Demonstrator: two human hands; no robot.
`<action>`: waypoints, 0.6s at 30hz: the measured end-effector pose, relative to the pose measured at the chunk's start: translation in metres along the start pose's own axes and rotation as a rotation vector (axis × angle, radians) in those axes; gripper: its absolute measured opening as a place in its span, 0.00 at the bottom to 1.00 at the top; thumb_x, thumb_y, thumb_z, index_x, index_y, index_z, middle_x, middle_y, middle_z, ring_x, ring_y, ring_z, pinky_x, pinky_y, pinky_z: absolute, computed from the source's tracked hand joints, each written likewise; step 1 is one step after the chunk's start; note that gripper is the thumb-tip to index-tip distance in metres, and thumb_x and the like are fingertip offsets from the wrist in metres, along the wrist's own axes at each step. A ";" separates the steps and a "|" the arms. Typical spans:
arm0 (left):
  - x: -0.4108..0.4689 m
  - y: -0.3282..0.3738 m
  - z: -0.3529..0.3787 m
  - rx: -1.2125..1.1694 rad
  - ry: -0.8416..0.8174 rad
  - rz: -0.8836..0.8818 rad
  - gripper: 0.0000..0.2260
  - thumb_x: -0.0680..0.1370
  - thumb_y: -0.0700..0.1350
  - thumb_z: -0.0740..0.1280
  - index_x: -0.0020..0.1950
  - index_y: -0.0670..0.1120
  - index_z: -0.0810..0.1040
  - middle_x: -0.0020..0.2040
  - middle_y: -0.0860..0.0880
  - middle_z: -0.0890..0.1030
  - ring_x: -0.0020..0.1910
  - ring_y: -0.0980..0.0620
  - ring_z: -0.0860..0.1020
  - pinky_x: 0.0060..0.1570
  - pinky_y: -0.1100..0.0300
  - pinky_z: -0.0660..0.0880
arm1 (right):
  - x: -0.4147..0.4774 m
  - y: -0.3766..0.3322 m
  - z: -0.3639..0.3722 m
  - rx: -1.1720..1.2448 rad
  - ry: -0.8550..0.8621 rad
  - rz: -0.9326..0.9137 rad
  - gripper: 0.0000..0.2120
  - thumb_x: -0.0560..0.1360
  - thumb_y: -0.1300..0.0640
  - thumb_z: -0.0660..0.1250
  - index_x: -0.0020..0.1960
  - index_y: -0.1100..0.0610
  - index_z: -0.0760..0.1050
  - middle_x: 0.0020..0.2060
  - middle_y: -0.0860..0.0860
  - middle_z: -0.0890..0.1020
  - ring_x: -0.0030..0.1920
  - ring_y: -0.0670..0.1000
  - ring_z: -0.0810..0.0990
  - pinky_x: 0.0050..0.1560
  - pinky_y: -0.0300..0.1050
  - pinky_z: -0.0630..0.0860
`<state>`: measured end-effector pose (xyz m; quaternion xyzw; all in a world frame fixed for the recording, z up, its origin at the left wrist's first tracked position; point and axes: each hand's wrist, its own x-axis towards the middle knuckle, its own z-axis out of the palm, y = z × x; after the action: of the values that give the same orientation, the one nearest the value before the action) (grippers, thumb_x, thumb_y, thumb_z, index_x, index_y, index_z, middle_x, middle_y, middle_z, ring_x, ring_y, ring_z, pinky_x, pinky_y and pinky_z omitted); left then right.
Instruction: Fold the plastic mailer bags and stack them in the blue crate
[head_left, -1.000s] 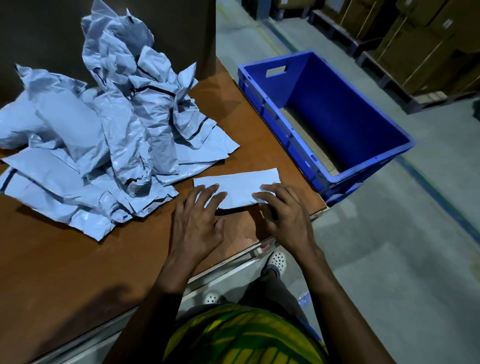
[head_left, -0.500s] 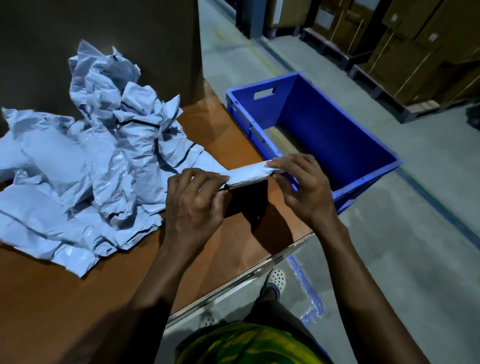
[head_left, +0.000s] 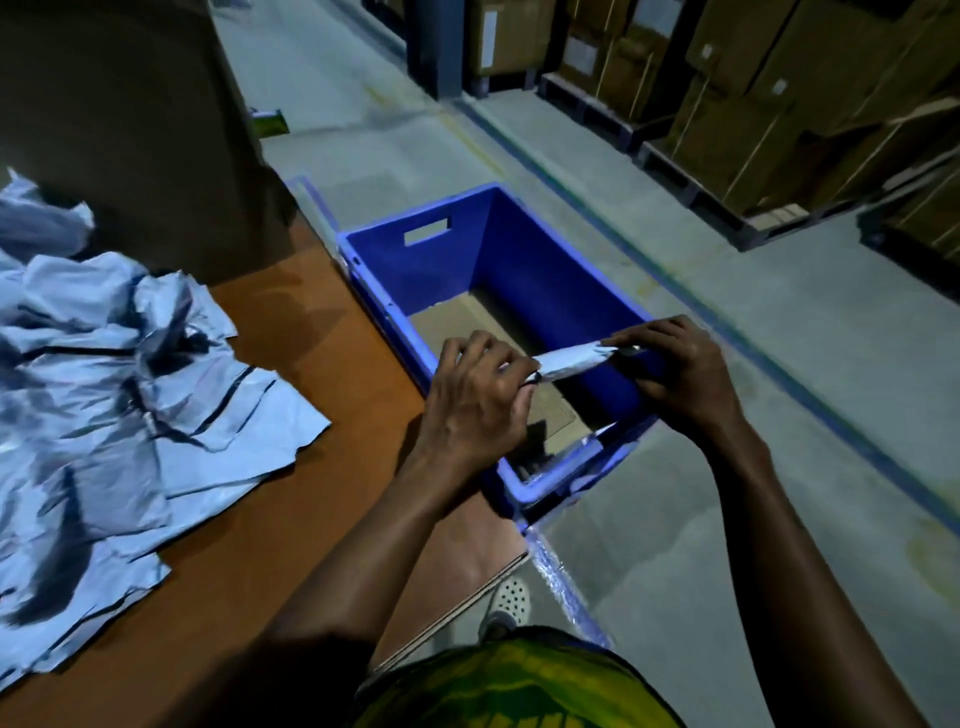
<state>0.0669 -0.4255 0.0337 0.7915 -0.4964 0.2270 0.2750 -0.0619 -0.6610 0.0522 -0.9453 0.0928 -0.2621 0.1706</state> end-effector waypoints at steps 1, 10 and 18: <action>0.005 0.001 0.012 0.007 -0.029 -0.014 0.08 0.73 0.44 0.72 0.50 0.45 0.83 0.46 0.47 0.82 0.50 0.41 0.78 0.49 0.48 0.70 | 0.003 0.013 0.002 -0.016 -0.039 0.006 0.15 0.72 0.64 0.78 0.56 0.51 0.87 0.49 0.49 0.87 0.50 0.56 0.80 0.47 0.58 0.78; 0.028 0.015 0.060 0.252 -0.874 -0.369 0.16 0.78 0.53 0.65 0.60 0.46 0.79 0.61 0.43 0.81 0.63 0.40 0.78 0.61 0.50 0.70 | 0.042 0.033 0.042 -0.278 -0.764 0.033 0.15 0.76 0.52 0.72 0.62 0.42 0.84 0.54 0.53 0.86 0.59 0.57 0.81 0.52 0.49 0.73; 0.030 0.033 0.113 0.146 -1.235 -0.437 0.21 0.79 0.47 0.70 0.71 0.44 0.72 0.70 0.42 0.74 0.69 0.41 0.75 0.63 0.51 0.73 | 0.060 0.056 0.079 -0.291 -1.162 0.179 0.16 0.81 0.51 0.69 0.64 0.58 0.81 0.60 0.61 0.83 0.60 0.61 0.83 0.51 0.50 0.74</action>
<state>0.0589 -0.5314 -0.0253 0.8754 -0.3744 -0.2967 -0.0749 0.0253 -0.7072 -0.0041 -0.9358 0.0987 0.3278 0.0836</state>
